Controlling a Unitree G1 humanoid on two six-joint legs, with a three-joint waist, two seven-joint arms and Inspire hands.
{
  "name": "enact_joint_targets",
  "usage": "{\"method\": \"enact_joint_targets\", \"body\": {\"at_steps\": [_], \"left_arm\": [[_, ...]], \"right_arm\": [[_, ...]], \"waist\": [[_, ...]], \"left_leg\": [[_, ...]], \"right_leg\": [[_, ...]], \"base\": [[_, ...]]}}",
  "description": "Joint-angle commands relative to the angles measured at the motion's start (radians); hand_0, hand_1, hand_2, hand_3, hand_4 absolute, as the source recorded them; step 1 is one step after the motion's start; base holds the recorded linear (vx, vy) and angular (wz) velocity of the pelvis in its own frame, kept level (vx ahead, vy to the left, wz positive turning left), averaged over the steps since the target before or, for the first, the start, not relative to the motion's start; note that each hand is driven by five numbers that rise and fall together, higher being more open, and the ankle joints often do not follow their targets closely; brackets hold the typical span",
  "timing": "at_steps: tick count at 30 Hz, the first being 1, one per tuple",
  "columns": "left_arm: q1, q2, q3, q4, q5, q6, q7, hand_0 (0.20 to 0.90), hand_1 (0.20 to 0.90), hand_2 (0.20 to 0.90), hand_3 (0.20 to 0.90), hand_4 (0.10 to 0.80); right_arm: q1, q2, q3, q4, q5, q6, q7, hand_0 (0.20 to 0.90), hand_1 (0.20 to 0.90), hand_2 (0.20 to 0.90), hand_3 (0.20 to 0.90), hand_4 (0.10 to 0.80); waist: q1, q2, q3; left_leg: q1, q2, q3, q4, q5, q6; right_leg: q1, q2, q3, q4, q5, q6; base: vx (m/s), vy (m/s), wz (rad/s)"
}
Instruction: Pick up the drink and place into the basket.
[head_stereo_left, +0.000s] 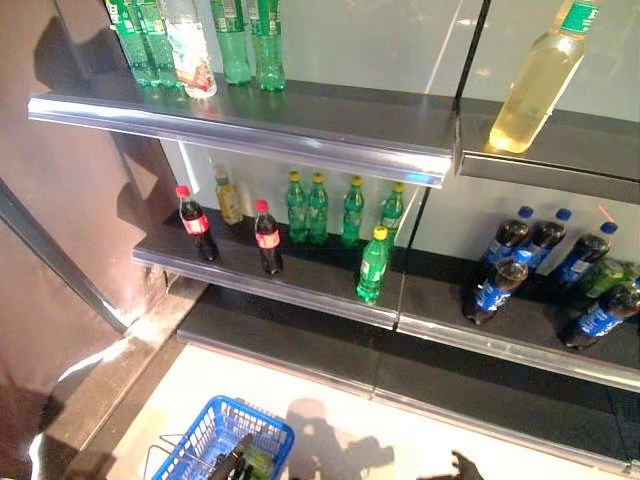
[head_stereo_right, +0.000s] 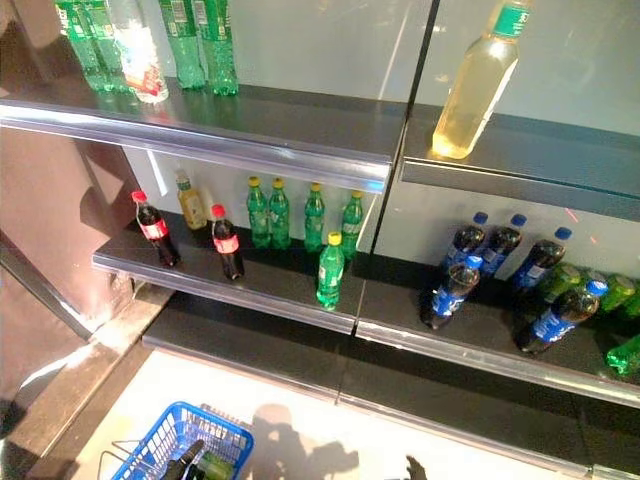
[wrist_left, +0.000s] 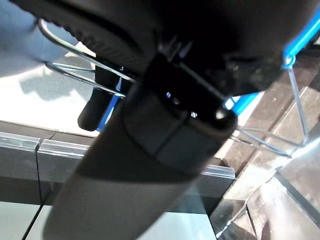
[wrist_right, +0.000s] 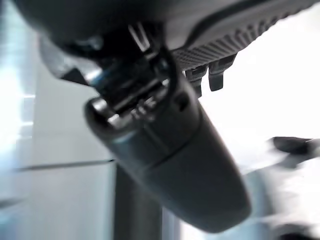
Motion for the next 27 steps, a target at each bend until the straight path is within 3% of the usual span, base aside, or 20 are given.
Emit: {"method": "enact_joint_targets", "body": {"at_steps": [1, 8, 10, 14, 18, 27], "left_arm": [[-0.033, -0.063, -0.056, -0.119, 0.027, 0.009, -0.059, 0.300, 0.300, 0.300, 0.200, 0.100], [-0.013, -0.063, -0.068, -0.141, 0.019, 0.005, -0.049, 0.300, 0.300, 0.300, 0.200, 0.100], [0.017, -0.059, -0.088, -0.172, 0.007, 0.004, -0.041, 0.300, 0.300, 0.300, 0.200, 0.100], [0.031, -0.052, -0.102, -0.195, 0.003, 0.007, -0.027, 0.300, 0.300, 0.300, 0.200, 0.100], [0.042, -0.048, -0.109, -0.201, -0.002, 0.005, -0.023, 0.300, 0.300, 0.300, 0.200, 0.100], [0.072, -0.082, -0.121, -0.171, 0.010, -0.022, -0.042, 0.300, 0.300, 0.300, 0.200, 0.100]], "right_arm": [[-0.049, -0.069, -0.006, -0.208, 0.039, -0.075, -0.039, 0.900, 0.900, 0.900, 0.900, 0.800], [-0.034, -0.086, -0.006, -0.319, 0.056, -0.082, -0.007, 0.900, 0.900, 0.900, 0.900, 0.800], [-0.018, -0.126, 0.028, -0.484, 0.013, -0.108, 0.123, 0.900, 0.900, 0.900, 0.900, 0.800], [-0.017, -0.168, 0.059, -0.617, 0.007, -0.165, 0.300, 0.900, 0.900, 0.900, 0.900, 0.800], [-0.029, -0.200, 0.040, -0.734, 0.065, -0.223, 0.269, 0.900, 0.900, 0.900, 0.900, 0.800], [-0.091, -0.185, -0.018, -0.867, 0.070, -0.340, 0.081, 0.900, 0.900, 0.900, 0.900, 0.800]], "waist": [[-0.003, 0.000, 0.036], [-0.007, 0.002, 0.031], [-0.008, 0.005, 0.020], [-0.003, 0.004, 0.020], [-0.004, 0.004, 0.019], [0.000, 0.017, 0.019]], "left_leg": [[0.035, 0.000, 0.014, 0.005, -0.052, 0.007], [0.035, -0.002, 0.015, 0.005, -0.053, 0.010], [0.036, -0.001, 0.023, 0.005, -0.054, 0.011], [0.036, 0.000, 0.022, 0.005, -0.053, 0.012], [0.038, 0.001, 0.022, 0.005, -0.053, 0.013], [0.039, 0.005, 0.025, 0.005, -0.053, 0.011]], "right_leg": [[-0.011, -0.017, -0.024, 0.022, 0.055, 0.010], [-0.013, -0.018, -0.022, 0.022, 0.055, 0.012], [-0.012, -0.024, -0.025, 0.019, 0.055, 0.018], [-0.012, -0.029, -0.031, 0.020, 0.054, 0.019], [-0.012, -0.029, -0.031, 0.023, 0.053, 0.020], [-0.017, -0.027, -0.023, 0.032, 0.046, 0.020]], "base": [[-0.007, -0.014, 0.04], [-0.001, -0.002, 0.00], [0.000, 0.000, 0.00], [0.000, -0.002, 0.01], [0.002, -0.003, 0.02], [0.048, 0.019, -0.01]]}}
